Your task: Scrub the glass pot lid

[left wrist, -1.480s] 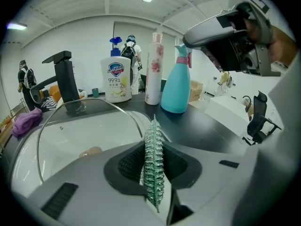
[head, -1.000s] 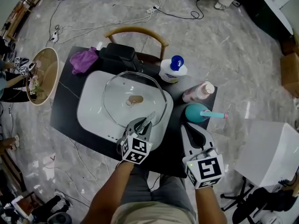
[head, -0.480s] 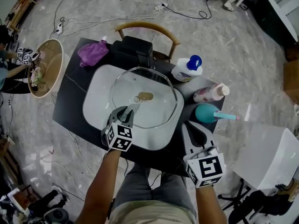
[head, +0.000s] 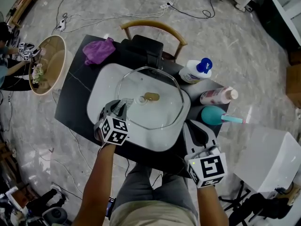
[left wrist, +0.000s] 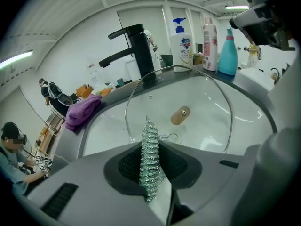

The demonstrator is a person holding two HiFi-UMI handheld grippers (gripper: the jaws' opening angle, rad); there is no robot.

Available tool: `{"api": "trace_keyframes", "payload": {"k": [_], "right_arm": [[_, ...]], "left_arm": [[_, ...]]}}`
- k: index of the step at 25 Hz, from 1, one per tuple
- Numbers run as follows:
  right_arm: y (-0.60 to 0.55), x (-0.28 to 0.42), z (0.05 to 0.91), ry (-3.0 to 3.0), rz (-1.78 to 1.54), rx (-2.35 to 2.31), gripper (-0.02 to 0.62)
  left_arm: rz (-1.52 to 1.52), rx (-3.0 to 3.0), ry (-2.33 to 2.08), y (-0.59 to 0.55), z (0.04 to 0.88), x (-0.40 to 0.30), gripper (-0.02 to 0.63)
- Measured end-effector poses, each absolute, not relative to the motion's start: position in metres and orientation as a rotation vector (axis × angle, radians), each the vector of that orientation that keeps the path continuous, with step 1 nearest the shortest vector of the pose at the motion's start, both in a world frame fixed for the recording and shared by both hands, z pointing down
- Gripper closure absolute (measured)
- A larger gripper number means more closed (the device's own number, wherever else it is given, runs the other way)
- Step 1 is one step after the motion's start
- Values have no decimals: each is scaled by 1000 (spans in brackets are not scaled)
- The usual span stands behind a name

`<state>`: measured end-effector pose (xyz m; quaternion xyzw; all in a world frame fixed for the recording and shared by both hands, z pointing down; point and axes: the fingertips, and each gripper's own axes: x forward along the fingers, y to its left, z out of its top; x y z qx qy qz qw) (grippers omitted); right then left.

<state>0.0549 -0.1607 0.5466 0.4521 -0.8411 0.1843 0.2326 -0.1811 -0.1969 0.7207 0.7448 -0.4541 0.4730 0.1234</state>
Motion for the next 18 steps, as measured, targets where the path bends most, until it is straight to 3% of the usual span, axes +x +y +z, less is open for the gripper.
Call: {"api": "trace_keyframes", "payload": {"k": [18], "right_arm": [[-167, 55, 498, -2332, 439, 1272, 569]], "left_arm": [[1341, 2291, -1276, -205, 666, -158, 512]]}}
